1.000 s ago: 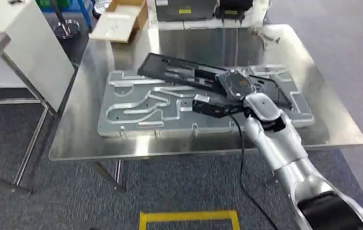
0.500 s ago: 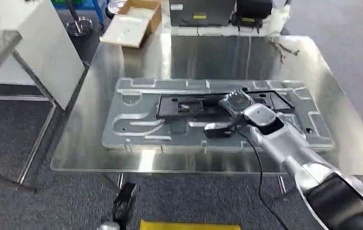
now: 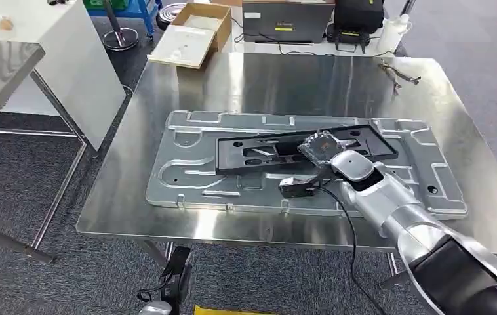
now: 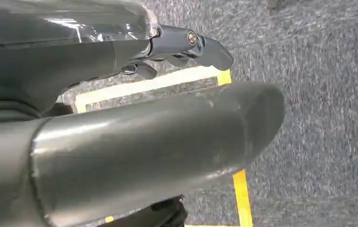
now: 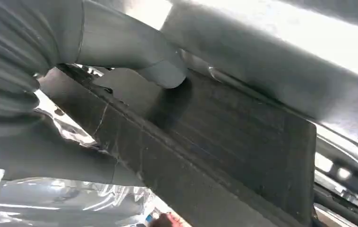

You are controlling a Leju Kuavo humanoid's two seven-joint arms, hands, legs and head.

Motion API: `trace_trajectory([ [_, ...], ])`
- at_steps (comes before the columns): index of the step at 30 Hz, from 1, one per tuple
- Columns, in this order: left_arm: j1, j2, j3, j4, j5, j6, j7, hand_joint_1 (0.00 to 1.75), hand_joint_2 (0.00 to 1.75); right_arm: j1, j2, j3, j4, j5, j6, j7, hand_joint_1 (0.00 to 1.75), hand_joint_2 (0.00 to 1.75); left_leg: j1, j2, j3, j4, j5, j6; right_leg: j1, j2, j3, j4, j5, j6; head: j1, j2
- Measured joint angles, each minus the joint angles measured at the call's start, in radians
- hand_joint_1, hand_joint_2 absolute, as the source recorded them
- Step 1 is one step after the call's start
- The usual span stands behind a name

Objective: Take the parts from the cabinet and place them on the table.

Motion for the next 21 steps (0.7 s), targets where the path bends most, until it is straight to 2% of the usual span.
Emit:
trace_trajectory([
  [1, 0.001, 0.000, -0.002, 0.000, 0.002, 0.000, 0.000, 0.00, 1.75, 0.000, 0.006, 0.000, 0.008, -0.003, -0.001, 0.000, 0.00, 1.75, 0.003, -0.001, 0.002, -0.004, 0.003, -0.007, 0.003, 0.000, 0.000, 0.000, 0.002, -0.007, 0.000, 0.000],
  [2, 0.002, 0.000, -0.006, 0.000, 0.002, 0.000, 0.000, 0.00, 1.75, 0.000, 0.013, 0.000, 0.013, -0.005, -0.003, 0.000, 0.00, 1.75, 0.004, -0.002, -0.003, -0.002, 0.001, -0.012, -0.005, -0.001, 0.002, -0.008, 0.009, -0.018, 0.000, 0.000],
  [3, 0.002, 0.001, -0.010, 0.000, 0.003, -0.002, 0.001, 0.00, 1.75, 0.000, 0.014, 0.000, 0.016, -0.007, -0.007, 0.000, 0.00, 1.75, 0.006, 0.007, -0.007, 0.021, -0.016, -0.018, -0.006, -0.011, 0.003, -0.011, 0.013, -0.024, 0.000, 0.000],
  [4, 0.002, 0.001, -0.013, 0.000, 0.004, -0.006, 0.004, 0.00, 1.75, 0.001, 0.013, 0.000, 0.019, -0.010, -0.011, -0.001, 0.00, 1.75, 0.005, 0.017, -0.028, 0.071, -0.057, -0.022, -0.006, -0.012, 0.003, -0.012, 0.013, -0.031, 0.000, 0.000],
  [6, 0.006, 0.001, -0.015, -0.004, 0.012, -0.011, 0.004, 0.00, 1.75, 0.003, 0.013, 0.000, 0.024, -0.016, -0.023, -0.001, 0.00, 1.75, 0.006, 0.025, -0.094, 0.223, -0.139, -0.029, -0.001, -0.017, 0.002, -0.011, 0.012, -0.034, 0.000, 0.000],
  [7, 0.010, 0.001, -0.015, -0.005, 0.016, -0.011, 0.003, 0.00, 1.75, 0.003, 0.013, 0.000, 0.027, -0.017, -0.024, -0.001, 0.00, 1.75, 0.006, 0.025, -0.120, 0.288, -0.162, -0.032, 0.000, -0.019, 0.002, -0.011, 0.012, -0.034, 0.000, 0.000],
  [8, 0.015, 0.002, -0.015, -0.008, 0.017, -0.011, 0.003, 0.00, 0.00, 0.003, 0.013, 0.000, 0.029, -0.017, -0.026, 0.000, 0.00, 1.75, 0.006, 0.025, -0.126, 0.307, -0.160, -0.033, 0.001, -0.020, 0.004, -0.011, 0.012, -0.034, 0.000, 0.000],
  [9, 0.019, 0.003, -0.016, -0.011, 0.018, -0.011, 0.003, 0.00, 0.00, 0.003, 0.013, 0.000, 0.031, -0.017, -0.026, 0.001, 0.00, 1.75, 0.006, 0.026, -0.108, 0.276, -0.136, -0.032, 0.001, -0.019, 0.005, -0.011, 0.012, -0.034, 0.000, 0.000],
  [10, 0.019, 0.005, -0.016, -0.013, 0.020, -0.011, 0.000, 0.00, 0.00, 0.002, 0.013, 0.000, 0.032, -0.017, -0.027, 0.002, 0.00, 1.75, 0.006, 0.026, -0.072, 0.211, -0.101, -0.031, 0.001, -0.019, 0.007, -0.011, 0.012, -0.033, 0.000, 0.000],
  [11, 0.017, 0.005, -0.016, -0.014, 0.026, -0.010, -0.004, 0.00, 0.00, 0.000, 0.013, 0.000, 0.032, -0.018, -0.030, 0.002, 0.00, 1.75, 0.006, 0.025, -0.018, 0.114, -0.059, -0.028, 0.000, -0.019, 0.010, -0.010, 0.010, -0.030, 0.000, 0.000],
  [12, 0.016, 0.005, -0.016, -0.016, 0.029, -0.008, -0.006, 0.00, 0.00, 0.000, 0.013, 0.000, 0.033, -0.021, -0.034, 0.005, 0.00, 1.75, 0.007, 0.022, 0.028, 0.035, -0.036, -0.025, 0.000, -0.019, 0.012, -0.008, 0.008, -0.026, 0.000, 0.000],
  [13, 0.015, 0.005, -0.016, -0.017, 0.034, -0.008, -0.009, 0.00, 0.00, 0.000, 0.013, -0.002, 0.033, -0.024, -0.039, 0.005, 0.00, 1.75, 0.002, 0.019, 0.037, 0.013, -0.045, -0.016, 0.009, -0.017, 0.012, -0.004, 0.004, -0.019, 0.000, 0.000],
  [14, 0.017, 0.005, -0.016, -0.018, 0.036, -0.008, -0.010, 0.00, 0.00, 0.000, 0.013, -0.004, 0.033, -0.027, -0.041, 0.007, 0.00, 1.75, 0.003, 0.020, 0.037, 0.010, -0.039, -0.005, 0.008, -0.015, 0.014, -0.005, 0.004, -0.014, 0.000, 0.000],
  [16, 0.020, 0.007, -0.016, -0.020, 0.037, -0.007, -0.010, 0.00, 0.00, -0.001, 0.013, -0.006, 0.034, -0.027, -0.044, 0.008, 0.00, 1.75, -0.003, 0.020, 0.036, 0.010, -0.037, 0.007, 0.006, -0.016, 0.017, -0.014, 0.010, -0.002, 0.000, 0.000],
  [17, 0.019, 0.007, -0.016, -0.021, 0.037, -0.006, -0.010, 0.00, 0.00, -0.002, 0.013, -0.007, 0.034, -0.027, -0.046, 0.009, 0.00, 1.75, 0.000, 0.022, 0.039, 0.001, -0.031, 0.018, 0.006, -0.015, 0.019, -0.015, 0.009, 0.005, 0.000, 0.000],
  [18, 0.019, 0.007, -0.016, -0.021, 0.037, -0.005, -0.010, 0.00, 0.00, -0.001, 0.013, -0.009, 0.036, -0.027, -0.045, 0.010, 0.00, 1.75, 0.005, 0.022, 0.044, -0.003, -0.026, 0.025, 0.002, -0.013, 0.017, -0.006, 0.000, 0.008, 0.000, 0.000],
  [19, 0.018, 0.007, -0.017, -0.021, 0.037, -0.005, -0.010, 0.00, 0.00, -0.001, 0.013, -0.009, 0.039, -0.027, -0.045, 0.010, 0.00, 1.75, 0.005, 0.022, 0.044, -0.006, -0.023, 0.029, 0.002, -0.006, 0.001, 0.027, -0.028, 0.008, 0.000, 0.000],
  [21, 0.018, 0.008, -0.017, -0.023, 0.040, -0.005, -0.010, 0.00, 0.00, 0.000, 0.013, -0.010, 0.044, -0.028, -0.045, 0.012, 0.00, 1.75, 0.003, 0.021, 0.041, -0.006, -0.022, 0.034, 0.000, 0.004, -0.068, 0.180, -0.106, 0.010, 0.000, 0.000],
])
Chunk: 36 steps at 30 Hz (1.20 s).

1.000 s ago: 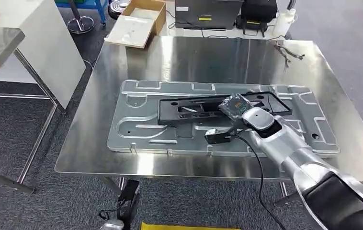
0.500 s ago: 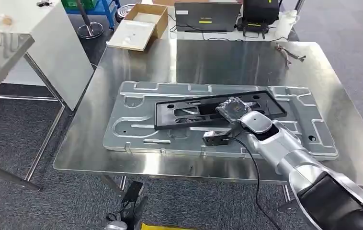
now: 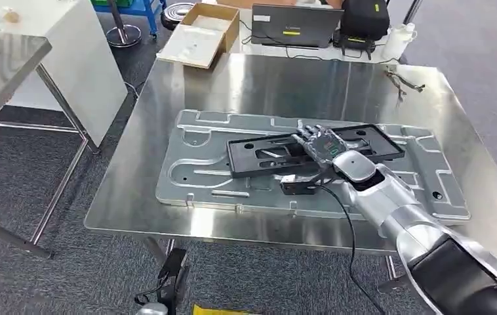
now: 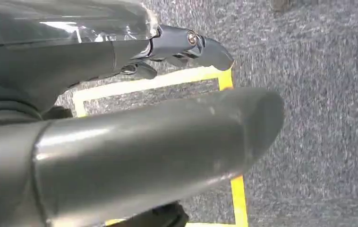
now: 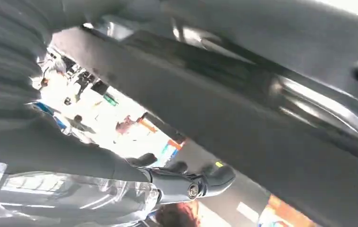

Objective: Take the parts from the cabinet and place them on the table.

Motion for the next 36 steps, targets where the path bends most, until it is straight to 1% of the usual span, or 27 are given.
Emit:
trace_trajectory([
  [1, 0.002, 0.001, 0.000, 0.000, 0.004, 0.000, 0.000, 0.00, 0.00, 0.001, 0.000, 0.000, 0.002, 0.000, 0.000, 0.002, 0.00, 1.75, -0.001, 0.000, 0.000, 0.000, 0.000, 0.001, 0.000, 0.001, -0.028, 0.061, -0.020, 0.000, 0.000, 0.000],
  [2, 0.003, 0.002, 0.000, -0.001, 0.006, 0.000, 0.001, 0.00, 0.00, 0.002, 0.000, 0.000, 0.005, 0.000, 0.000, 0.002, 0.00, 1.75, -0.002, -0.001, 0.000, 0.000, -0.001, 0.001, 0.000, 0.001, -0.041, 0.090, -0.019, -0.001, 0.000, 0.000],
  [3, 0.004, 0.002, 0.000, -0.002, 0.008, 0.000, 0.001, 0.00, 0.00, 0.003, 0.000, 0.000, 0.007, 0.000, -0.001, 0.002, 0.00, 1.75, -0.003, -0.003, 0.001, 0.000, -0.001, 0.001, 0.000, 0.001, -0.034, 0.075, 0.001, -0.003, 0.000, 0.000],
  [4, 0.005, 0.003, 0.000, -0.002, 0.010, 0.000, 0.001, 0.00, 0.00, 0.002, 0.000, 0.000, 0.007, 0.000, -0.002, 0.002, 0.00, 1.75, -0.004, -0.004, 0.003, 0.000, -0.001, 0.001, 0.001, 0.001, -0.010, 0.026, 0.037, -0.009, 0.000, 0.000],
  [6, 0.004, 0.003, 0.000, -0.003, 0.019, -0.003, 0.001, 0.00, 0.00, 0.001, 0.000, 0.000, 0.007, 0.002, -0.011, 0.001, 0.00, 1.75, -0.007, -0.006, 0.007, 0.001, 0.003, 0.001, 0.011, -0.001, 0.077, -0.141, 0.117, -0.029, 0.000, 0.000],
  [7, 0.004, 0.003, 0.000, -0.003, 0.025, -0.007, 0.001, 0.00, 0.00, 0.000, 0.000, 0.000, 0.007, 0.002, -0.016, 0.000, 0.00, 1.75, -0.010, -0.005, 0.004, 0.001, 0.004, -0.002, 0.018, -0.011, 0.102, -0.187, 0.112, -0.039, 0.000, 0.000],
  [9, 0.003, 0.003, 0.000, -0.005, 0.035, -0.016, -0.003, 0.00, 0.00, 0.000, 0.000, 0.000, 0.006, 0.005, -0.024, -0.008, 0.00, 1.75, -0.010, -0.003, -0.005, 0.002, 0.010, -0.013, 0.021, -0.015, 0.099, -0.200, 0.117, -0.036, 0.000, 0.000],
  [11, 0.004, 0.003, 0.000, -0.005, 0.039, -0.018, -0.005, 0.00, 0.00, 0.001, 0.000, 0.000, 0.005, 0.005, -0.027, -0.012, 0.00, 1.75, -0.009, -0.005, -0.004, -0.002, 0.016, -0.022, 0.022, -0.015, 0.098, -0.205, 0.123, -0.039, 0.000, 0.000],
  [12, 0.004, 0.005, 0.000, -0.005, 0.042, -0.018, -0.005, 0.00, 0.00, 0.004, 0.000, 0.000, 0.004, 0.006, -0.027, -0.013, 0.00, 1.75, -0.009, -0.009, -0.009, 0.009, 0.006, -0.026, 0.005, -0.024, 0.100, -0.222, 0.136, -0.040, 0.000, 0.000],
  [14, 0.003, 0.005, 0.000, -0.005, 0.048, -0.018, -0.005, 0.00, 0.00, 0.005, 0.000, 0.000, -0.001, 0.009, -0.027, -0.013, 0.00, 1.75, -0.009, -0.002, -0.042, 0.091, -0.080, -0.044, 0.007, -0.034, 0.091, -0.227, 0.148, -0.050, 0.000, 0.000],
  [16, 0.005, 0.005, 0.000, -0.005, 0.048, -0.018, -0.005, 0.00, 0.00, 0.005, 0.000, 0.000, -0.003, 0.013, -0.026, -0.013, 0.00, 1.75, -0.003, 0.001, -0.089, 0.233, -0.166, -0.055, 0.007, -0.041, 0.074, -0.223, 0.156, -0.047, 0.000, 0.000],
  [17, 0.007, 0.006, 0.000, -0.005, 0.048, -0.018, -0.005, 0.00, 0.00, 0.005, 0.000, 0.000, -0.003, 0.015, -0.026, -0.012, 0.00, 1.75, 0.001, 0.003, -0.098, 0.276, -0.182, -0.060, 0.006, -0.043, 0.065, -0.220, 0.161, -0.045, 0.000, 0.000],
  [18, 0.010, 0.008, 0.000, -0.005, 0.049, -0.018, -0.005, 0.00, 0.00, 0.005, 0.000, 0.000, -0.003, 0.016, -0.026, -0.011, 0.00, 1.75, 0.005, 0.005, -0.083, 0.270, -0.175, -0.065, 0.004, -0.044, 0.056, -0.217, 0.165, -0.040, 0.000, 0.000],
  [19, 0.012, 0.010, 0.000, -0.005, 0.050, -0.018, -0.005, 0.00, 0.00, 0.005, -0.002, 0.000, -0.003, 0.016, -0.026, -0.010, 0.00, 1.75, 0.009, 0.006, -0.044, 0.219, -0.150, -0.071, 0.000, -0.044, 0.048, -0.212, 0.169, -0.034, 0.000, 0.000],
  [21, 0.010, 0.011, 0.000, -0.006, 0.054, -0.018, -0.005, 0.00, 0.00, 0.008, -0.004, 0.001, -0.005, 0.016, -0.023, -0.012, 0.00, 1.75, 0.018, 0.005, 0.065, 0.054, -0.089, -0.081, -0.009, -0.044, 0.031, -0.197, 0.176, -0.024, 0.000, 0.000],
  [22, 0.009, 0.011, 0.000, -0.006, 0.058, -0.018, -0.005, 0.00, 0.00, 0.010, -0.004, 0.001, -0.009, 0.019, -0.027, -0.010, 0.00, 1.75, 0.014, -0.008, 0.076, 0.027, -0.107, -0.077, -0.009, -0.042, 0.025, -0.190, 0.181, -0.016, 0.000, 0.000],
  [23, 0.009, 0.010, 0.000, -0.006, 0.060, -0.018, -0.005, 0.00, 0.00, 0.009, -0.005, 0.001, -0.010, 0.019, -0.026, -0.011, 0.00, 1.75, 0.012, -0.019, 0.066, 0.016, -0.084, -0.065, -0.004, -0.035, 0.021, -0.184, 0.184, -0.009, 0.000, 0.000],
  [24, 0.011, 0.010, 0.000, -0.006, 0.060, -0.017, -0.005, 0.00, 0.00, 0.012, -0.005, 0.001, -0.010, 0.019, -0.024, -0.011, 0.00, 1.75, 0.011, -0.014, 0.059, 0.024, -0.079, -0.047, -0.005, -0.033, 0.022, -0.189, 0.192, -0.001, 0.000, 0.000],
  [27, 0.011, 0.011, 0.000, -0.006, 0.067, -0.014, -0.004, 0.00, 0.00, 0.024, -0.005, 0.002, -0.009, 0.019, -0.023, -0.011, 0.00, 1.75, 0.009, -0.009, 0.047, 0.021, -0.051, -0.013, -0.009, -0.033, 0.012, -0.202, 0.210, 0.020, 0.000, 0.000],
  [29, 0.008, 0.009, 0.000, -0.006, 0.069, -0.013, -0.005, 0.00, 0.00, 0.024, -0.003, 0.002, -0.008, 0.019, -0.024, -0.011, 0.00, 1.75, 0.007, -0.008, 0.021, 0.021, -0.028, 0.000, -0.011, -0.015, -0.020, -0.127, 0.111, 0.016, 0.000, 0.000],
  [30, 0.007, 0.009, 0.000, -0.006, 0.069, -0.012, -0.005, 0.00, 0.00, 0.024, -0.002, 0.002, -0.008, 0.019, -0.024, -0.010, 0.00, 1.75, 0.006, -0.008, 0.006, 0.021, -0.017, 0.005, -0.009, -0.007, -0.045, -0.041, 0.047, 0.015, 0.000, 0.000],
  [31, 0.008, 0.009, 0.000, -0.006, 0.070, -0.013, -0.005, 0.00, 0.00, 0.024, -0.002, 0.002, -0.008, 0.019, -0.024, -0.010, 0.00, 1.75, 0.002, -0.008, -0.008, 0.022, -0.007, 0.009, -0.008, 0.000, -0.066, 0.043, 0.002, 0.014, 0.000, 0.000],
  [32, 0.009, 0.009, 0.000, -0.006, 0.070, -0.012, -0.005, 0.00, 0.00, 0.023, -0.002, 0.002, -0.008, 0.019, -0.023, -0.010, 0.00, 1.75, -0.002, -0.008, -0.020, 0.022, 0.002, 0.011, -0.007, 0.002, -0.074, 0.100, -0.021, 0.011, 0.000, 0.000],
  [33, 0.011, 0.009, 0.000, -0.006, 0.071, -0.012, -0.005, 0.00, 0.00, 0.023, -0.002, 0.002, -0.008, 0.019, -0.023, -0.009, 0.00, 1.75, -0.007, -0.009, -0.031, 0.022, 0.011, 0.012, -0.004, 0.002, -0.065, 0.120, -0.021, 0.008, 0.000, 0.000],
  [34, 0.011, 0.009, 0.000, -0.006, 0.074, -0.011, -0.005, 0.00, 0.00, 0.021, -0.002, 0.002, -0.009, 0.019, -0.023, -0.009, 0.00, 1.75, -0.012, -0.009, -0.041, 0.022, 0.021, 0.013, 0.000, 0.002, -0.034, 0.098, -0.001, 0.000, 0.000, 0.000],
  [35, 0.011, 0.009, 0.000, -0.006, 0.078, -0.011, -0.005, 0.00, 0.00, 0.017, -0.002, 0.002, -0.009, 0.019, -0.023, -0.009, 0.00, 1.75, -0.017, -0.009, -0.051, 0.022, 0.030, 0.015, 0.008, 0.002, 0.016, 0.039, 0.028, -0.012, 0.000, 0.000],
  [36, 0.010, 0.008, 0.000, -0.006, 0.079, -0.011, -0.005, 0.00, 0.00, 0.012, -0.002, 0.002, -0.009, 0.019, -0.023, -0.009, 0.00, 1.75, -0.023, -0.010, -0.060, 0.021, 0.040, 0.016, 0.018, 0.002, 0.080, -0.044, 0.050, -0.032, 0.000, 0.000],
])
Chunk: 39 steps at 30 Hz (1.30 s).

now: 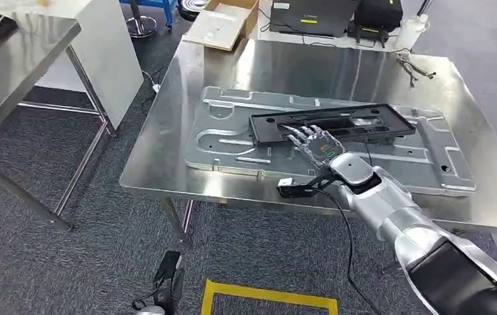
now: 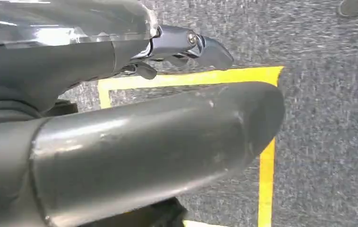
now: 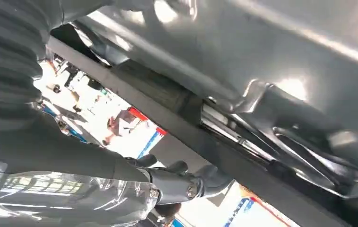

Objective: Take the parts from the cabinet and place them on the table.

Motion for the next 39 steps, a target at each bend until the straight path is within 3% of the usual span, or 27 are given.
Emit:
trace_trajectory([
  [1, -0.001, -0.001, 0.000, 0.000, 0.002, 0.000, 0.000, 0.00, 0.00, -0.008, 0.000, 0.000, -0.002, 0.000, 0.000, 0.000, 0.00, 1.75, -0.001, 0.000, -0.005, 0.000, 0.010, 0.002, 0.014, -0.005, 0.069, -0.087, -0.004, -0.025, 0.000, 0.000],
  [2, 0.000, -0.008, 0.000, 0.000, 0.002, 0.000, 0.000, 0.00, 0.00, -0.011, 0.000, 0.000, -0.006, 0.000, 0.002, -0.001, 0.00, 1.75, -0.006, 0.000, -0.012, 0.000, 0.018, -0.004, 0.024, -0.020, 0.103, -0.148, -0.034, -0.043, 0.000, 0.000],
  [3, -0.001, -0.006, 0.000, -0.002, 0.003, 0.002, 0.000, 0.00, 0.00, -0.005, 0.003, 0.000, -0.007, 0.000, 0.005, -0.002, 0.00, 1.75, 0.000, 0.003, -0.010, -0.006, 0.027, -0.009, 0.026, -0.024, 0.096, -0.146, -0.015, -0.036, 0.000, 0.000],
  [5, 0.000, -0.006, 0.000, -0.002, 0.005, 0.002, 0.000, 0.00, 0.00, 0.012, 0.003, 0.002, -0.006, 0.000, 0.006, -0.005, 0.00, 1.75, 0.007, 0.002, -0.012, -0.021, 0.052, -0.022, 0.034, -0.018, 0.088, -0.157, 0.002, -0.046, 0.000, 0.000],
  [6, 0.000, -0.006, 0.000, -0.002, 0.005, 0.002, 0.000, 0.00, 0.00, 0.019, 0.004, 0.003, -0.006, 0.000, 0.006, -0.006, 0.00, 1.75, -0.004, 0.000, -0.014, -0.036, 0.066, -0.030, 0.028, -0.018, 0.084, -0.177, 0.025, -0.047, 0.000, 0.000],
  [7, 0.000, -0.005, 0.000, -0.002, 0.006, 0.003, 0.000, 0.00, 0.00, 0.021, 0.004, 0.004, -0.006, 0.000, 0.006, -0.006, 0.00, 1.75, -0.002, 0.001, -0.023, -0.021, 0.038, -0.035, 0.014, -0.032, 0.080, -0.195, 0.050, -0.033, 0.000, 0.000],
  [9, -0.001, -0.005, 0.000, -0.002, 0.008, 0.005, 0.000, 0.00, 0.00, 0.026, 0.004, 0.005, -0.006, 0.000, 0.009, -0.006, 0.00, 1.75, 0.001, 0.006, -0.055, 0.074, -0.092, -0.052, 0.006, -0.029, 0.049, -0.206, 0.082, -0.041, 0.000, 0.000],
  [10, -0.001, -0.005, 0.000, -0.002, 0.009, 0.005, 0.000, 0.00, 0.00, 0.029, 0.003, 0.006, -0.006, 0.000, 0.011, -0.006, 0.00, 1.75, 0.007, 0.008, -0.070, 0.146, -0.147, -0.060, 0.002, -0.031, 0.030, -0.205, 0.095, -0.035, 0.000, 0.000],
  [11, 0.001, -0.004, 0.000, -0.002, 0.011, 0.006, 0.000, 0.00, 0.00, 0.034, -0.004, 0.006, -0.006, 0.000, 0.011, -0.006, 0.00, 1.75, 0.012, 0.011, -0.081, 0.217, -0.179, -0.068, -0.001, -0.035, 0.010, -0.204, 0.109, -0.031, 0.000, 0.000],
  [12, 0.002, -0.003, 0.000, -0.002, 0.012, 0.009, 0.000, 0.00, 0.00, 0.040, -0.006, 0.006, -0.006, 0.000, 0.011, -0.006, 0.00, 1.75, 0.018, 0.012, -0.080, 0.261, -0.170, -0.075, -0.005, -0.037, -0.011, -0.202, 0.123, -0.026, 0.000, 0.000],
  [14, 0.003, 0.000, 0.000, -0.002, 0.016, 0.012, 0.000, 0.00, 0.00, 0.048, -0.009, 0.007, -0.006, 0.000, 0.011, -0.006, 0.00, 1.75, 0.029, 0.013, -0.034, 0.243, -0.100, -0.091, -0.016, -0.041, -0.052, -0.191, 0.145, -0.012, 0.000, 0.000],
  [15, 0.003, 0.001, 0.000, -0.003, 0.018, 0.013, 0.000, 0.00, 0.00, 0.050, -0.009, 0.007, -0.006, 0.000, 0.011, -0.006, 0.00, 1.75, 0.035, 0.013, 0.017, 0.185, -0.073, -0.100, -0.022, -0.040, -0.075, -0.181, 0.154, -0.003, 0.000, 0.000],
  [16, 0.002, 0.001, 0.000, -0.003, 0.019, 0.013, 0.000, 0.00, 0.00, 0.049, -0.009, 0.007, -0.006, 0.000, 0.011, -0.006, 0.00, 1.75, 0.042, 0.009, 0.084, 0.104, -0.080, -0.107, -0.027, -0.040, -0.094, -0.166, 0.162, 0.007, -0.001, 0.000],
  [17, 0.000, 0.000, 0.000, -0.003, 0.020, 0.014, 0.000, 0.00, 0.00, 0.049, -0.009, 0.007, -0.007, 0.000, 0.011, -0.006, 0.00, 1.75, 0.040, -0.003, 0.143, 0.013, -0.137, -0.111, -0.026, -0.039, -0.112, -0.151, 0.167, 0.014, -0.001, 0.000],
  [18, 0.002, 0.000, 0.000, -0.004, 0.020, 0.014, 0.000, 0.00, 0.00, 0.050, -0.009, 0.007, -0.007, 0.000, 0.011, -0.006, 0.00, 1.75, 0.033, -0.007, 0.143, 0.002, -0.145, -0.078, -0.027, -0.038, -0.115, -0.146, 0.174, 0.022, 0.000, 0.000],
  [21, 0.006, 0.002, 0.000, -0.004, 0.023, 0.015, 0.000, 0.00, 0.00, 0.053, -0.009, 0.008, -0.007, 0.001, 0.012, -0.006, 0.00, 1.75, 0.028, -0.003, 0.120, 0.000, -0.125, -0.047, -0.032, -0.038, -0.116, -0.162, 0.208, 0.048, 0.000, 0.000],
  [22, 0.005, 0.000, 0.000, -0.004, 0.023, 0.015, 0.000, 0.00, 0.00, 0.054, -0.006, 0.008, -0.006, 0.001, 0.014, -0.006, 0.00, 1.75, 0.033, 0.000, 0.120, -0.006, -0.109, -0.032, -0.036, -0.035, -0.123, -0.158, 0.191, 0.050, 0.000, 0.000],
  [24, 0.002, 0.000, 0.000, -0.005, 0.023, 0.015, 0.000, 0.00, 0.00, 0.054, 0.005, 0.008, -0.003, 0.001, 0.014, -0.006, 0.00, 1.75, 0.032, 0.000, 0.091, -0.007, -0.081, -0.019, -0.036, -0.014, -0.157, -0.058, 0.067, 0.046, 0.000, 0.000],
  [26, 0.004, 0.000, 0.000, -0.005, 0.028, 0.015, 0.000, 0.00, 0.00, 0.056, 0.014, 0.008, 0.000, 0.000, 0.014, -0.006, 0.00, 1.75, 0.028, 0.001, 0.066, -0.006, -0.061, -0.016, -0.035, -0.002, -0.187, 0.091, -0.020, 0.045, 0.000, 0.000],
  [27, 0.004, 0.000, 0.000, -0.005, 0.032, 0.015, 0.000, 0.00, 0.00, 0.059, 0.019, 0.008, 0.002, 0.000, 0.014, -0.006, 0.00, 1.75, 0.025, 0.002, 0.052, -0.005, -0.051, -0.014, -0.034, -0.001, -0.190, 0.145, -0.030, 0.044, 0.000, 0.000],
  [28, 0.005, 0.000, 0.000, -0.005, 0.034, 0.016, -0.001, 0.00, 0.00, 0.063, 0.023, 0.008, 0.003, -0.001, 0.014, -0.006, 0.00, 1.75, 0.022, 0.002, 0.037, -0.005, -0.040, -0.014, -0.033, -0.001, -0.175, 0.156, -0.012, 0.040, 0.000, 0.000],
  [31, 0.005, 0.001, 0.000, -0.005, 0.041, 0.017, -0.004, 0.00, 0.00, 0.067, 0.035, 0.008, 0.007, -0.004, 0.012, -0.005, 0.00, 1.75, 0.013, 0.002, 0.006, -0.005, -0.012, -0.017, -0.016, -0.003, -0.022, -0.021, 0.056, 0.009, 0.000, 0.000],
  [32, 0.005, 0.000, 0.000, -0.005, 0.042, 0.017, -0.006, 0.00, 0.00, 0.065, 0.038, 0.007, 0.007, -0.005, 0.011, -0.005, 0.00, 1.75, 0.014, 0.004, 0.000, -0.005, -0.005, -0.020, -0.007, -0.016, 0.027, -0.099, 0.017, -0.009, 0.000, 0.000],
  [33, 0.006, 0.000, 0.000, -0.005, 0.043, 0.018, -0.007, 0.00, 0.00, 0.066, 0.044, 0.006, 0.007, -0.007, 0.006, -0.005, 0.00, 1.75, 0.010, 0.009, -0.005, -0.005, 0.002, -0.026, -0.002, -0.022, 0.053, -0.152, 0.003, -0.008, -0.001, 0.000],
  [36, 0.007, 0.001, 0.001, -0.005, 0.065, 0.027, -0.019, 0.00, 0.00, 0.081, 0.049, 0.005, 0.013, -0.016, -0.014, -0.012, 0.00, 1.75, 0.016, 0.014, -0.004, -0.023, 0.031, -0.046, 0.006, -0.013, 0.046, -0.159, 0.031, -0.010, 0.000, 0.000],
  [37, 0.008, 0.003, 0.003, -0.005, 0.080, 0.033, -0.027, 0.00, 0.00, 0.090, 0.049, 0.006, 0.016, -0.018, -0.021, -0.022, 0.00, 1.75, 0.015, 0.012, -0.009, -0.018, 0.023, -0.052, -0.012, -0.017, 0.045, -0.178, 0.048, -0.013, 0.000, 0.000],
  [39, 0.014, 0.008, 0.008, -0.007, 0.099, 0.034, -0.039, 0.00, 0.00, 0.102, 0.049, 0.006, 0.019, -0.020, -0.032, -0.025, 0.00, 1.75, 0.017, 0.013, -0.036, 0.052, -0.078, -0.064, -0.009, -0.025, 0.027, -0.185, 0.071, -0.022, 0.000, 0.000],
])
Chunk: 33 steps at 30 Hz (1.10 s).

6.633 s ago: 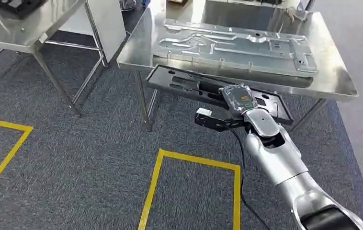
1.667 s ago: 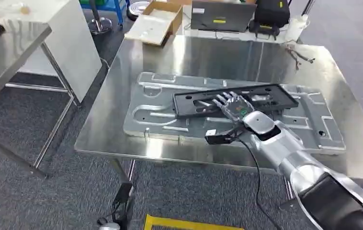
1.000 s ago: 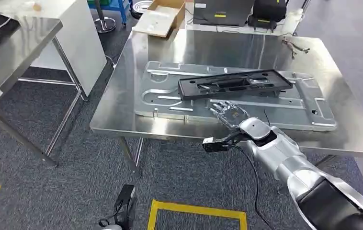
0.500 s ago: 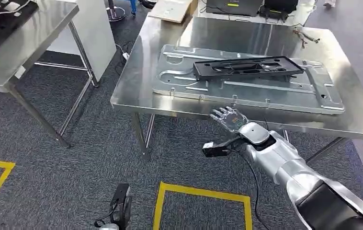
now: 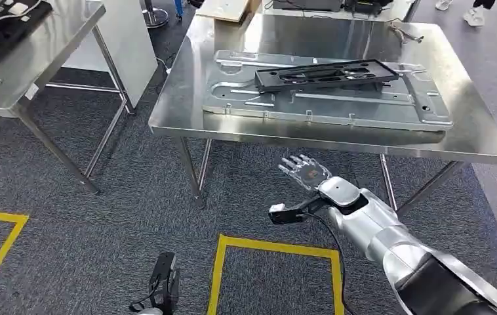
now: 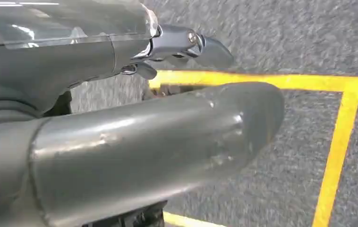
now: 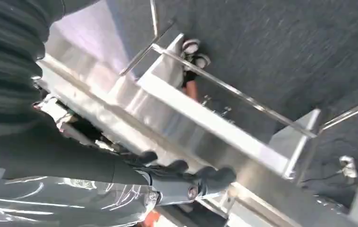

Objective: Take the parts from the cabinet and place them on the table.

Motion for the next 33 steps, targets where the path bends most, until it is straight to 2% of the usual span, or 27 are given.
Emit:
trace_trajectory([
  [1, 0.004, 0.002, 0.001, 0.000, 0.009, 0.000, -0.005, 0.00, 0.00, 0.009, -0.005, 0.000, 0.005, -0.010, -0.014, 0.003, 0.00, 1.75, 0.002, 0.001, -0.021, 0.079, -0.065, -0.005, 0.001, 0.000, -0.015, 0.001, 0.011, -0.002, 0.000, 0.000],
  [2, 0.008, 0.005, 0.002, -0.001, 0.019, 0.000, -0.010, 0.00, 0.00, 0.023, -0.011, -0.003, 0.007, -0.021, -0.032, 0.004, 0.00, 1.75, 0.002, 0.001, -0.037, 0.154, -0.108, -0.010, 0.001, -0.002, -0.028, 0.001, 0.021, -0.002, 0.000, 0.000],
  [3, 0.012, 0.007, 0.002, -0.002, 0.025, 0.002, -0.013, 0.00, 0.00, 0.038, -0.018, -0.007, 0.009, -0.026, -0.050, 0.002, 0.00, 1.75, 0.002, 0.001, -0.043, 0.209, -0.121, -0.013, 0.001, -0.004, -0.041, 0.003, 0.030, 0.000, 0.000, 0.000],
  [4, 0.015, 0.009, 0.002, -0.002, 0.029, 0.002, -0.013, 0.00, 0.00, 0.054, -0.021, -0.009, 0.011, -0.030, -0.063, 0.000, 0.00, 1.75, 0.003, 0.002, -0.035, 0.230, -0.104, -0.016, 0.000, -0.005, -0.057, 0.006, 0.040, 0.001, 0.000, 0.000],
  [6, 0.018, 0.013, 0.002, -0.003, 0.039, 0.003, -0.018, 0.00, 0.00, 0.081, -0.024, -0.017, 0.016, -0.050, -0.086, -0.003, 0.00, 1.75, 0.006, 0.002, 0.031, 0.166, -0.035, -0.018, -0.002, -0.003, -0.089, 0.015, 0.057, 0.008, 0.000, 0.000],
  [7, 0.018, 0.014, 0.002, -0.003, 0.045, 0.006, -0.022, 0.00, 0.00, 0.098, -0.024, -0.029, 0.017, -0.066, -0.112, -0.006, 0.00, 1.75, 0.007, 0.001, 0.091, 0.088, -0.014, -0.016, -0.003, -0.001, -0.104, 0.020, 0.065, 0.013, 0.000, 0.000],
  [9, 0.018, 0.015, 0.002, -0.008, 0.055, 0.011, -0.031, 0.00, 0.00, 0.130, -0.024, -0.054, 0.016, -0.087, -0.156, -0.017, 0.00, 1.75, 0.002, -0.016, 0.202, -0.078, -0.066, -0.004, 0.000, 0.003, -0.122, 0.032, 0.079, 0.025, 0.000, 0.000],
  [10, 0.021, 0.016, 0.003, -0.008, 0.064, 0.014, -0.035, 0.00, 0.00, 0.149, -0.024, -0.064, 0.016, -0.104, -0.177, -0.021, 0.00, 1.75, 0.002, -0.014, 0.193, -0.073, -0.063, 0.007, -0.003, 0.003, -0.121, 0.026, 0.089, 0.031, 0.000, 0.000],
  [12, 0.029, 0.017, 0.004, -0.010, 0.093, 0.021, -0.050, 0.00, 0.00, 0.197, -0.024, -0.096, 0.012, -0.146, -0.234, -0.045, 0.00, 1.75, -0.003, -0.010, 0.187, -0.078, -0.055, 0.016, -0.006, 0.004, -0.118, 0.020, 0.105, 0.041, 0.000, 0.000],
  [13, 0.035, 0.017, 0.005, -0.011, 0.108, 0.021, -0.058, 0.00, 0.00, 0.231, -0.024, -0.116, 0.010, -0.160, -0.258, -0.057, 0.00, 1.75, 0.004, -0.005, 0.184, -0.091, -0.040, 0.030, -0.001, 0.009, -0.119, 0.016, 0.112, 0.050, 0.000, 0.000],
  [14, 0.039, 0.018, 0.005, -0.012, 0.127, 0.023, -0.068, 0.00, 0.00, 0.271, -0.024, -0.146, 0.010, -0.176, -0.289, -0.070, 0.00, 1.75, 0.007, 0.000, 0.185, -0.095, -0.025, 0.039, -0.008, 0.019, -0.130, 0.031, 0.072, 0.052, 0.000, 0.000],
  [15, 0.041, 0.020, 0.005, -0.014, 0.144, 0.024, -0.077, 0.00, 0.00, 0.309, -0.017, -0.174, 0.009, -0.187, -0.310, -0.083, 0.00, 1.75, 0.008, 0.001, 0.173, -0.097, -0.014, 0.048, -0.009, 0.025, -0.141, 0.079, 0.006, 0.052, 0.000, 0.000],
  [17, 0.051, 0.023, 0.005, -0.019, 0.176, 0.028, -0.088, 0.00, 0.00, 0.379, -0.002, -0.232, 0.009, -0.213, -0.337, -0.106, 0.00, 1.75, 0.006, 0.005, 0.148, -0.096, 0.006, 0.050, -0.013, 0.027, -0.173, 0.221, -0.106, 0.056, 0.000, 0.000],
  [18, 0.059, 0.028, 0.005, -0.021, 0.196, 0.032, -0.095, 0.00, 0.00, 0.415, 0.010, -0.264, 0.010, -0.235, -0.344, -0.120, 0.00, 1.75, 0.006, 0.010, 0.134, -0.095, 0.014, 0.049, -0.013, 0.027, -0.182, 0.287, -0.132, 0.059, 0.000, 0.000],
  [19, 0.067, 0.035, 0.005, -0.023, 0.217, 0.033, -0.103, 0.00, 0.00, 0.451, 0.019, -0.299, 0.011, -0.258, -0.350, -0.135, 0.00, 1.75, 0.006, 0.014, 0.119, -0.092, 0.023, 0.047, -0.013, 0.027, -0.177, 0.322, -0.122, 0.062, 0.000, 0.000],
  [21, 0.084, 0.047, 0.005, -0.027, 0.254, 0.034, -0.123, 0.00, 0.00, 0.522, 0.042, -0.385, 0.021, -0.324, -0.366, -0.174, 0.00, 1.75, 0.007, 0.024, 0.089, -0.083, 0.037, 0.041, -0.018, 0.026, -0.115, 0.279, -0.050, 0.065, 0.000, 0.000],
  [22, 0.089, 0.052, 0.005, -0.028, 0.268, 0.034, -0.130, 0.00, 0.00, 0.549, 0.052, -0.427, 0.031, -0.349, -0.374, -0.193, 0.00, 0.00, 0.008, 0.028, 0.076, -0.076, 0.043, 0.036, -0.021, 0.024, -0.062, 0.215, -0.029, 0.066, 0.000, 0.000],
  [23, 0.092, 0.056, 0.006, -0.030, 0.282, 0.035, -0.137, 0.00, 0.00, 0.571, 0.062, -0.469, 0.044, -0.377, -0.378, -0.210, 0.00, 0.00, 0.007, 0.030, 0.066, -0.067, 0.047, 0.029, -0.023, 0.015, 0.005, 0.129, -0.038, 0.066, 0.000, 0.000],
  [24, 0.097, 0.060, 0.006, -0.035, 0.297, 0.036, -0.142, 0.00, 0.00, 0.587, 0.069, -0.509, 0.060, -0.409, -0.378, -0.224, 0.00, 0.00, 0.001, 0.034, 0.056, -0.062, 0.051, 0.023, -0.014, 0.007, 0.054, 0.046, -0.079, 0.065, 0.001, 0.000],
  [25, 0.101, 0.064, 0.006, -0.036, 0.311, 0.036, -0.148, 0.00, 0.00, 0.603, 0.077, -0.553, 0.078, -0.446, -0.374, -0.236, 0.00, 0.00, 0.001, 0.041, 0.056, -0.061, 0.057, 0.015, -0.012, 0.015, 0.062, 0.021, -0.094, 0.054, 0.000, 0.000],
  [26, 0.103, 0.067, 0.006, -0.036, 0.324, 0.036, -0.155, 0.00, 0.00, 0.622, 0.083, -0.598, 0.103, -0.482, -0.366, -0.250, 0.00, 0.00, 0.003, 0.048, 0.056, -0.064, 0.067, 0.008, -0.009, 0.017, 0.055, 0.022, -0.089, 0.049, 0.000, 0.000],
  [28, 0.113, 0.075, 0.006, -0.039, 0.350, 0.036, -0.160, 0.00, 0.00, 0.666, 0.085, -0.685, 0.153, -0.537, -0.343, -0.260, 0.00, 0.00, 0.003, 0.050, 0.054, -0.071, 0.082, -0.007, -0.008, 0.020, 0.044, 0.019, -0.073, 0.031, 0.000, 0.000],
  [29, 0.116, 0.079, 0.006, -0.040, 0.359, 0.036, -0.161, 0.00, 0.00, 0.683, 0.085, -0.721, 0.176, -0.549, -0.337, -0.260, 0.00, 0.00, 0.009, 0.043, 0.047, -0.057, 0.055, -0.012, -0.011, 0.016, 0.036, 0.017, -0.061, 0.022, 0.000, 0.000],
  [30, 0.123, 0.083, 0.006, -0.041, 0.365, 0.035, -0.161, 0.00, 0.00, 0.700, 0.084, -0.752, 0.196, -0.560, -0.328, -0.257, 0.00, 0.00, 0.009, 0.038, 0.033, -0.021, -0.010, -0.016, -0.010, 0.019, 0.022, 0.017, -0.049, 0.011, 0.000, 0.000],
  [31, 0.128, 0.085, 0.005, -0.042, 0.376, 0.034, -0.161, 0.00, 0.00, 0.714, 0.077, -0.779, 0.214, -0.574, -0.309, -0.239, 0.00, 0.00, 0.009, 0.034, 0.017, 0.046, -0.087, -0.018, -0.008, 0.020, 0.008, 0.018, -0.037, 0.002, 0.000, 0.000],
  [32, 0.130, 0.089, 0.005, -0.042, 0.381, 0.034, -0.162, 0.00, 0.00, 0.726, 0.072, -0.801, 0.235, -0.586, -0.286, -0.223, 0.00, 0.00, 0.009, 0.029, 0.007, 0.116, -0.145, -0.019, -0.005, 0.021, -0.006, 0.018, -0.026, 0.000, 0.000, 0.000],
  [33, 0.131, 0.093, 0.005, -0.042, 0.386, 0.034, -0.162, 0.00, 0.00, 0.742, 0.069, -0.823, 0.255, -0.595, -0.271, -0.213, 0.00, 0.00, 0.009, 0.027, 0.002, 0.184, -0.180, -0.019, -0.001, 0.023, -0.022, 0.019, -0.013, -0.002, 0.000, 0.000],
])
